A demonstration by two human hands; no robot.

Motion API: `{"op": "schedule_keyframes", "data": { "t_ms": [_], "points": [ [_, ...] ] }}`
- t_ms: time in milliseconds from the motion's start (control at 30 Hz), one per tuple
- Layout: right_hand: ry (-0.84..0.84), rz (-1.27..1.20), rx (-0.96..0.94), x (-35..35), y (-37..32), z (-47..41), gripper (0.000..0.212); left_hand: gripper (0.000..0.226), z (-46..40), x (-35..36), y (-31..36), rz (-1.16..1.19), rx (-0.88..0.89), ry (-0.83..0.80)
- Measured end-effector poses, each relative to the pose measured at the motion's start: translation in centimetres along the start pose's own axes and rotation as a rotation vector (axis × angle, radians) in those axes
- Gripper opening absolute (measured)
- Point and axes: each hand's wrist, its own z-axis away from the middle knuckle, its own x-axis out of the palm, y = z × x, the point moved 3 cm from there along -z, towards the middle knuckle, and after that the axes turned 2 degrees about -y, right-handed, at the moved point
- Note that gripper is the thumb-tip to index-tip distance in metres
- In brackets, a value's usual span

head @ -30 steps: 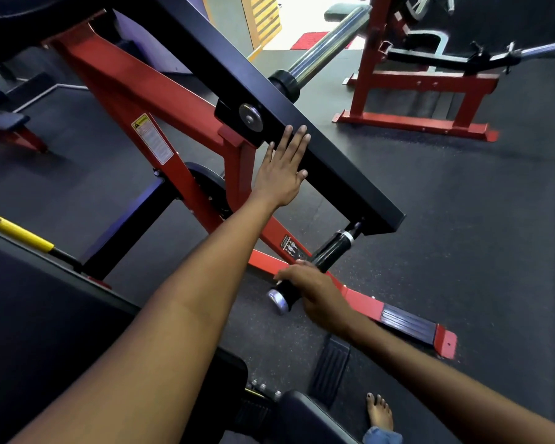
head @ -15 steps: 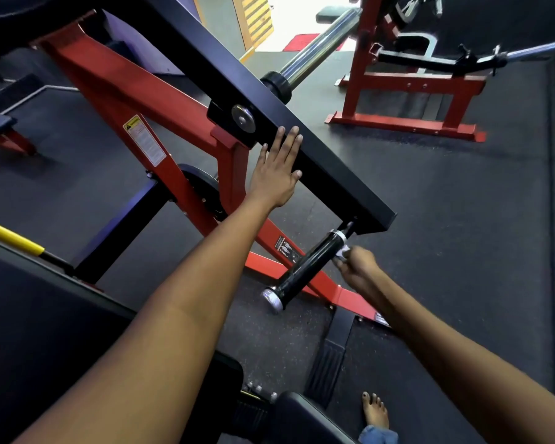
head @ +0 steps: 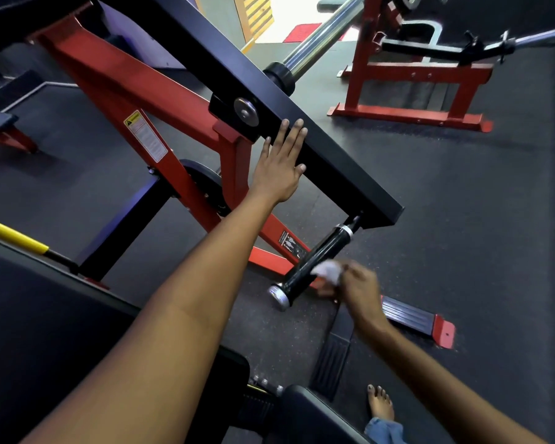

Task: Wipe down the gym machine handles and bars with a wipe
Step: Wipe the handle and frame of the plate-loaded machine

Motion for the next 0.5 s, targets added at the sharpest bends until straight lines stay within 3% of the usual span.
{"op": "schedule_keyframes", "data": {
  "t_ms": [100, 233, 333, 433, 500],
  "points": [
    [0.187, 0.452, -0.414, -2.6, -1.7, -3.8, 0.032, 0.067, 0.0, 0.1, 0.2, 0.02, -0.018, 0.006],
    [-0.006, 0.881, -0.697, -0.9, 2.0, -4.4, 0.053, 0.066, 0.0, 0.1, 0.2, 0.021, -0.014, 0.012],
    [-0.175, 0.894, -0.825, 2.2, 4.6, 0.0, 0.072, 0.066, 0.0, 0.2, 0.2, 0.024, -0.01, 0.02],
    [-0.447, 0.87, -0.968, 3.8, 3.6, 2.9, 0.059, 0.067, 0.0, 0.3, 0.3, 0.025, -0.021, 0.014],
    [-0.448, 0.835, -1.02, 2.6, 1.0, 0.7, 0.057, 0.066, 0.0, 0.2, 0.2, 0.006, -0.024, 0.008]
  ]
}}
